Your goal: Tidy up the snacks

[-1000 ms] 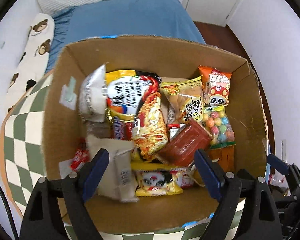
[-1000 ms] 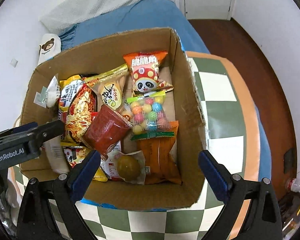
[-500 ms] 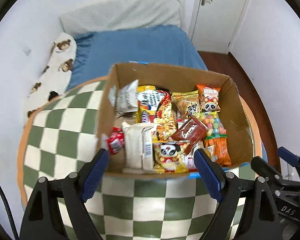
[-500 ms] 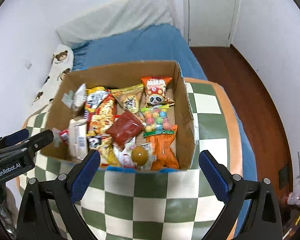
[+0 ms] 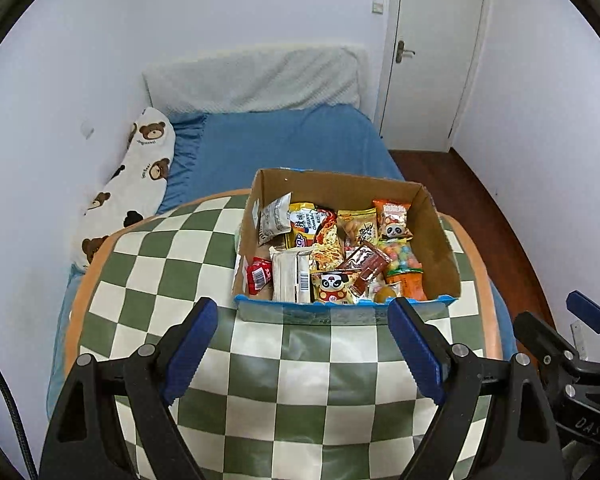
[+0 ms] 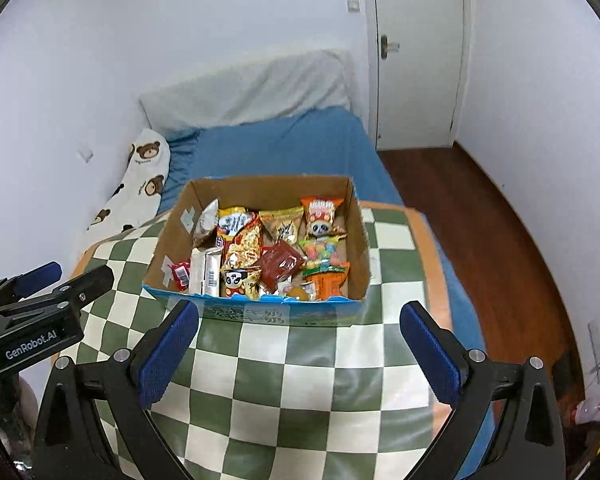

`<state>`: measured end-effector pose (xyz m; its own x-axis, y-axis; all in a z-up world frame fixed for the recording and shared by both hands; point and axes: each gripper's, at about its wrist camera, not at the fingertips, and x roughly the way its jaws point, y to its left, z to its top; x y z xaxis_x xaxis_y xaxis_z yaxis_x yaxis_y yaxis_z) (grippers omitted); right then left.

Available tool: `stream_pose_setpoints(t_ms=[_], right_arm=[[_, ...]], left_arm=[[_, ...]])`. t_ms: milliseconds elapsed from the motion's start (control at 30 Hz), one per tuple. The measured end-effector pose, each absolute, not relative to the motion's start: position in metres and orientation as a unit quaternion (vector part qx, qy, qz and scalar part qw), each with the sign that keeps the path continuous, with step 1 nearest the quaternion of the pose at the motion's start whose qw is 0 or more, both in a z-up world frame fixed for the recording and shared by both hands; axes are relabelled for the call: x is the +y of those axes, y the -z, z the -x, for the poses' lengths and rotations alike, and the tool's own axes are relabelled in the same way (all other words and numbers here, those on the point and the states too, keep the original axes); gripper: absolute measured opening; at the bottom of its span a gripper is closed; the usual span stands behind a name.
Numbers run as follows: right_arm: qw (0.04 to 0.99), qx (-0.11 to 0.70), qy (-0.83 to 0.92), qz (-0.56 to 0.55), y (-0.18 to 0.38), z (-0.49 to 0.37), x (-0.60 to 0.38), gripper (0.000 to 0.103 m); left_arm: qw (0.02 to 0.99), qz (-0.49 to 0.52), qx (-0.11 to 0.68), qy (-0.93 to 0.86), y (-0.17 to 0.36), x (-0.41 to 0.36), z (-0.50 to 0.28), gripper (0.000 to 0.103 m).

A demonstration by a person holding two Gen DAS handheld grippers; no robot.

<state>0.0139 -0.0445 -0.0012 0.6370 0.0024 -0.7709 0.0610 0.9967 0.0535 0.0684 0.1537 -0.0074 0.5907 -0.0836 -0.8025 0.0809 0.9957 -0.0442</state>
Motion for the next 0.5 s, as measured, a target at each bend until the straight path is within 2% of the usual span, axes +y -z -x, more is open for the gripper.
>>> stream_pose_setpoints(t_ms=[500], right_arm=[[0.926,0.376,0.014,-0.029,-0.057,0.050,-0.046,0.103]], left_arm=[[0.908,-0.009,0.416,0.047,-0.035,0.149,-0.003,0.087]])
